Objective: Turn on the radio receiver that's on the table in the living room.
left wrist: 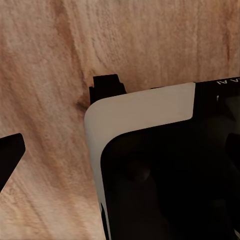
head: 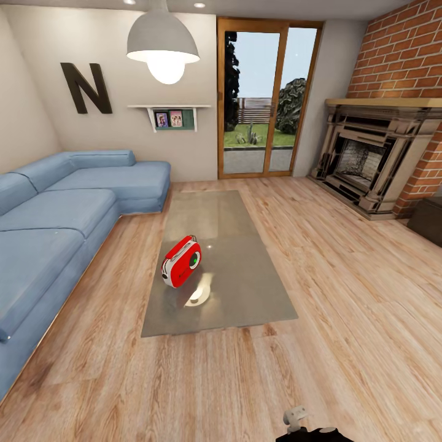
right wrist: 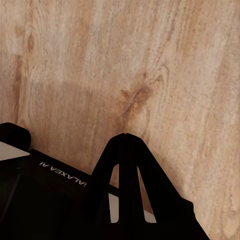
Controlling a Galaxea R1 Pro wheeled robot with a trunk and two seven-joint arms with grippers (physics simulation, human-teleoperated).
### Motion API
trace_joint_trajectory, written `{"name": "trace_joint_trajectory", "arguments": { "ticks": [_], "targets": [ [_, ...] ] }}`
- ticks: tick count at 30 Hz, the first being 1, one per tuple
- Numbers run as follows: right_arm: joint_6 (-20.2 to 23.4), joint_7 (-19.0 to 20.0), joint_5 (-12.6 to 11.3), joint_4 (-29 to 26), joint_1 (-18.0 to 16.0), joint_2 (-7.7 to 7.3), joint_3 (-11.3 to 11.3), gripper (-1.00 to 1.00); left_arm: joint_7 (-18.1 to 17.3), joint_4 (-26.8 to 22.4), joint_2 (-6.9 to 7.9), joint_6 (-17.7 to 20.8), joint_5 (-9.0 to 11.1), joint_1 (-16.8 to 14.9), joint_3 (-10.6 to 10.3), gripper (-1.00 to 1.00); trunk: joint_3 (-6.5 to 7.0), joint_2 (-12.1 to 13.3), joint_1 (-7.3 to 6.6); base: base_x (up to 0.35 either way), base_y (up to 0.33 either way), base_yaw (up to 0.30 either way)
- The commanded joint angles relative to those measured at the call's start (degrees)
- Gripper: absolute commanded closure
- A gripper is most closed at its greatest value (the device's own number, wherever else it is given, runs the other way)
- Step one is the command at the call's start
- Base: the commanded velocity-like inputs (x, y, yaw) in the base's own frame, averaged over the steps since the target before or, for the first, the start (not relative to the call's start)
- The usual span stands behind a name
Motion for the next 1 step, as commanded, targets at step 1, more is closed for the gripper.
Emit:
{"name": "trace_joint_trajectory", "arguments": {
  "ticks": [1],
  "targets": [
    [0.00,0.00,0.00,0.00,0.00,0.00,0.00,1.00,0.00,0.00,0.00,0.00,0.00,0.00,0.00,-1.00,0.00,0.00,0.00,0.000,0.000,0.000]
  ]
}}
